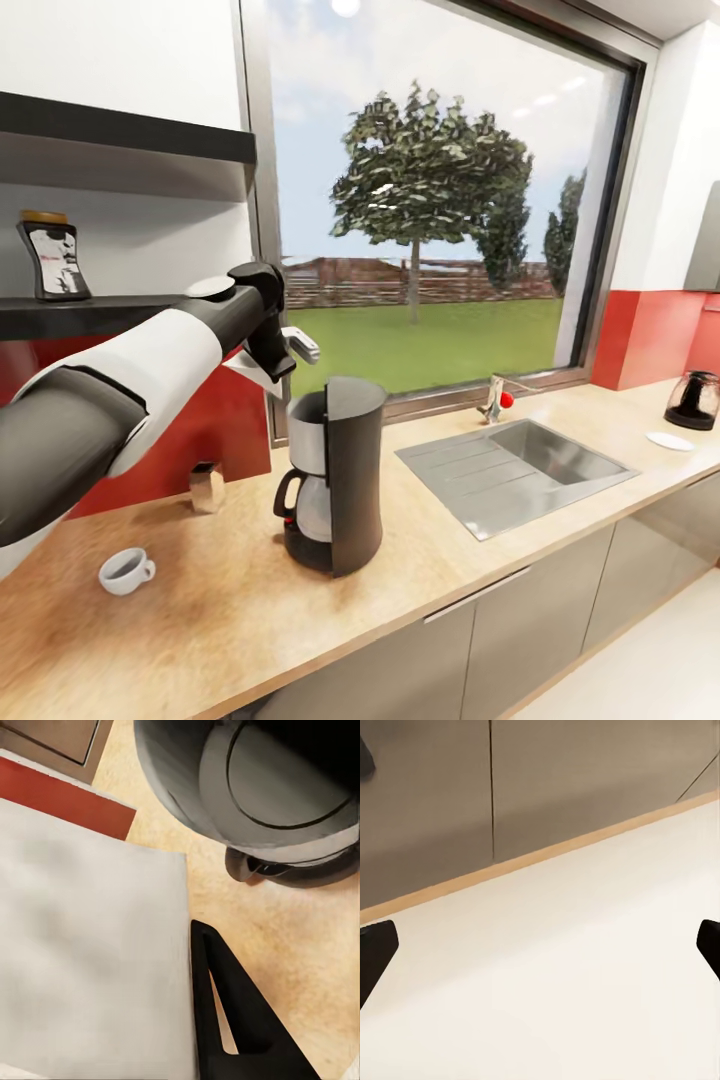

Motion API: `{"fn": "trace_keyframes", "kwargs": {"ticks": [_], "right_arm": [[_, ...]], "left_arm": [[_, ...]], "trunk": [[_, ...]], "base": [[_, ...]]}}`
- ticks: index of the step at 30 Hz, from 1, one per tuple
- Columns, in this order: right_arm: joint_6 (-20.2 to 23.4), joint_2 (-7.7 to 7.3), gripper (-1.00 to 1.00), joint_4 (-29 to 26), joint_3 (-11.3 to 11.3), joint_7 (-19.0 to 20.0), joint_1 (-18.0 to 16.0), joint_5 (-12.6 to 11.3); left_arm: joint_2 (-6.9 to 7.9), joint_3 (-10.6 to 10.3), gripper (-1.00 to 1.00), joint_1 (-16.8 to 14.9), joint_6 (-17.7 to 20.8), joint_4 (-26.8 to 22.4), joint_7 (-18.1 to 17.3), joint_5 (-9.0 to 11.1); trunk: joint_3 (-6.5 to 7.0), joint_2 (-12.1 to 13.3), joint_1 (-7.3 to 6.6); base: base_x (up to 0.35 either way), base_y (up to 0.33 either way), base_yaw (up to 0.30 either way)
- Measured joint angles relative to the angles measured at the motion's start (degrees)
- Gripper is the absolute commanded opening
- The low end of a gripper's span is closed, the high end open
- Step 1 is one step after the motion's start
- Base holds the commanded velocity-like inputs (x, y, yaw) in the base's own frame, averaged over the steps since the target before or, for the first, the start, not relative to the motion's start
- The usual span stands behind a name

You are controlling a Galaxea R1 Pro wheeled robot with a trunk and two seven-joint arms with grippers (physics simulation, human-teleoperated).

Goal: Set up a coffee station on the kitchen countertop: keep the coffee maker on the countertop, move the bottle of coffee from the kitchen shelf to the counter next to the coffee maker, place a paper coffee filter on top of the coffee maker, put the saucer next to the coffee maker with the coffee cup on the saucer, and place the electric kettle next to the coffee maker.

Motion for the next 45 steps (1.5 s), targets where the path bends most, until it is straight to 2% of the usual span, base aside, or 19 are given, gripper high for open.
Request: {"fn": "trace_keyframes", "kwargs": {"ticks": [11, 22, 45], "right_arm": [[0.00, 0.00, 1.00, -0.02, 0.01, 0.00, 0.00, 0.00], [0.00, 0.00, 1.00, -0.03, 0.01, 0.00, 0.00, 0.00], [0.00, 0.00, 1.00, -0.11, 0.01, 0.00, 0.00, 0.00]], "left_arm": [[0.07, -0.05, -1.00, 0.22, -0.09, 0.10, 0.03, 0.00], [0.15, -0.15, -1.00, 0.40, -0.17, 0.15, 0.03, 0.08], [0.20, -0.32, -1.00, 0.83, -0.18, 0.19, 0.04, 0.09]], "trunk": [[0.00, 0.00, 0.02], [0.00, 0.02, 0.03], [0.00, 0.01, 0.02]], "base": [[0.060, -0.042, 0.000], [0.103, -0.164, 0.000], [0.000, -0.005, 0.000]]}}
